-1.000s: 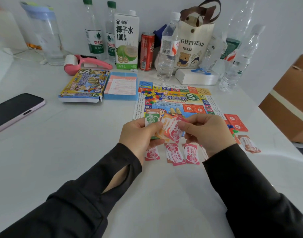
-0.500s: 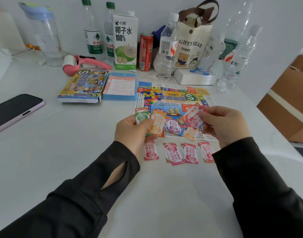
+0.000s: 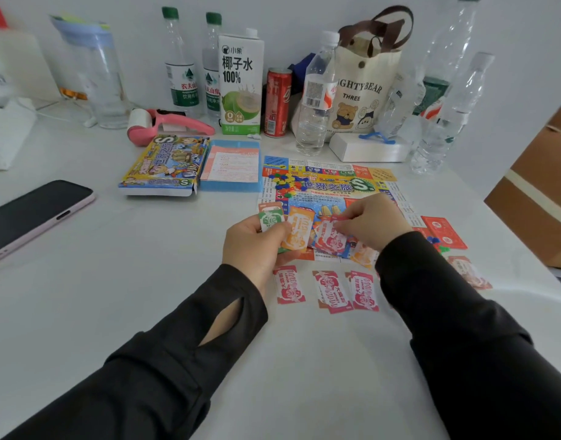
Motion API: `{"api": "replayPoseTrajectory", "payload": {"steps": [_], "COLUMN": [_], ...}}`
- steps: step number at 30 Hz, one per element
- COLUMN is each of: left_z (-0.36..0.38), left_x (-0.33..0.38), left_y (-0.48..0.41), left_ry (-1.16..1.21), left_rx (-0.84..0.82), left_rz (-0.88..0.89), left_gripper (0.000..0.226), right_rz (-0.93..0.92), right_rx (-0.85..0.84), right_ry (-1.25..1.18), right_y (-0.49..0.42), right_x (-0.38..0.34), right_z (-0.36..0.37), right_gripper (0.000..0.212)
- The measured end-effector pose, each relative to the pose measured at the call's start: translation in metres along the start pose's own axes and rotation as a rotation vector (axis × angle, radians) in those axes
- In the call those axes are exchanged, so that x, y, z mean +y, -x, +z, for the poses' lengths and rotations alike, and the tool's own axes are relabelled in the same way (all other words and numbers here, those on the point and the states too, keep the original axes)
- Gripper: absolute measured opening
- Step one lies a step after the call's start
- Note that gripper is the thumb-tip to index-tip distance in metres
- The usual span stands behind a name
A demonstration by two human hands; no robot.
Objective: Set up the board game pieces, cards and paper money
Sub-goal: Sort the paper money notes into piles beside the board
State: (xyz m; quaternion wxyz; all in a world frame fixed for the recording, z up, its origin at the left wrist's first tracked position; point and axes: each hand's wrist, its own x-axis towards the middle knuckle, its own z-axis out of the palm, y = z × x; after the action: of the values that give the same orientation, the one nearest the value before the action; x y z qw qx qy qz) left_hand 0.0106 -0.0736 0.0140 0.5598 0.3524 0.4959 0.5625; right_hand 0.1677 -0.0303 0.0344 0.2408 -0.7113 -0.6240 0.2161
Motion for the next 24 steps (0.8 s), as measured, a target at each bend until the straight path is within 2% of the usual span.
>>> {"api": "replayPoseTrajectory", "payload": {"steps": [3,5,8,11,13,15,19,24], "left_z": [0.000,0.000,0.001,0.001,0.001,0.000,0.000,-0.001], "left_x": [0.000,0.000,0.001,0.003,0.004,0.004,0.005,0.010], "left_y": [0.001,0.001,0.001,0.001,0.002,0.003,0.006,0.012], "left_ry": [-0.003,-0.009,-0.012,-0.007,-0.018,-0.031,-0.029,0.032], "left_rx": [-0.021,-0.025,-0.033,-0.049,-0.055,-0.067,-0.126,-0.227], "left_rz": [-0.011,-0.008,-0.023,-0.042,-0.040,-0.036,-0.075,-0.170], "left_gripper": [0.022,0.022,0.021,0.017,0.016,0.015,0.007,0.004], "right_rz": [-0.029,-0.052,-0.149,-0.158,-0.163,-0.159,-0.086,-0.009], "right_rx": [0.058,0.133,0.259,0.138,0.053,0.002,-0.089,-0.152], "right_ry": [0.193,0.261,0.113,-0.256,-0.316,-0.317,-0.503,-0.654], "right_y": [-0.002,0.000,0.009,0.024,0.035,0.042,0.045,0.046], "right_x": [0.004,0.006,-0.001,-0.013,-0.017,-0.017,-0.010,-0.004], "right_z": [0.011,0.013,0.007,-0.002,-0.005,-0.003,-0.002,-0.004], "right_gripper": [0.009,0.020,0.015,0.029,0.036,0.032,0.015,0.014]}}
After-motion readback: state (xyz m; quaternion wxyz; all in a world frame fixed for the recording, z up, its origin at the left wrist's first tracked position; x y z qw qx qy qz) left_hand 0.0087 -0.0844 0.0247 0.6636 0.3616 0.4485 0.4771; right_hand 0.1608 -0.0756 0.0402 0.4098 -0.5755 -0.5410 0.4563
